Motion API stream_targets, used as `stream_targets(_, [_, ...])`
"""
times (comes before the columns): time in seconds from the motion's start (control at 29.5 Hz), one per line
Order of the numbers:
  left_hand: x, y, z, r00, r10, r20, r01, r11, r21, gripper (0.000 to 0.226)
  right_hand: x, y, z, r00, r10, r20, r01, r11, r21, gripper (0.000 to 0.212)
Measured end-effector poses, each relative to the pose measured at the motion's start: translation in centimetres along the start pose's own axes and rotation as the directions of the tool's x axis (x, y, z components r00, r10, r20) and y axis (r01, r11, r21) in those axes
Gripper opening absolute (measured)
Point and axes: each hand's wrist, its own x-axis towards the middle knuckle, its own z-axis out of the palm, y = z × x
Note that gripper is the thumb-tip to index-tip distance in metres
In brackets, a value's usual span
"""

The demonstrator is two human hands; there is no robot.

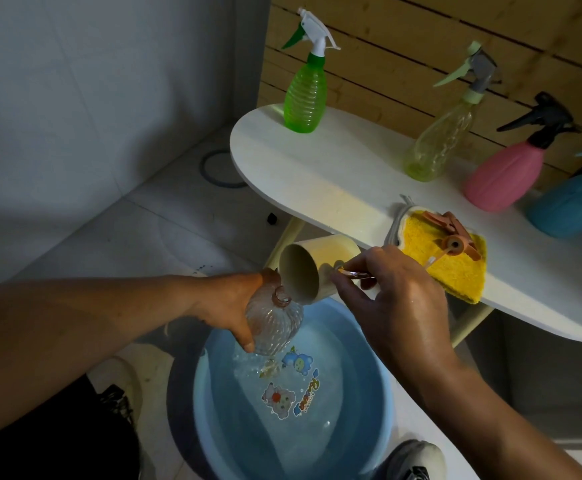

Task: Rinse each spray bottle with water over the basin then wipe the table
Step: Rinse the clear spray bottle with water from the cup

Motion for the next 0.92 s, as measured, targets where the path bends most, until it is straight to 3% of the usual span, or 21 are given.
stream_targets(0.34, [0.1, 0.7, -0.1, 1.0, 0.012, 0.006, -0.012, 1.0, -0.02, 0.097, -0.2, -0.2, -0.3, 0.999, -0.031, -0.012, 0.03, 0.999, -0.035, 0.018])
stream_targets(0.92, [-0.1, 1.3, 0.1, 1.0, 0.004, 0.001, -0.004, 0.999, -0.052, 0.104, -0.2, -0.4, -0.8, 0.994, -0.111, -0.02, 0.107, 0.985, -0.136, 0.016])
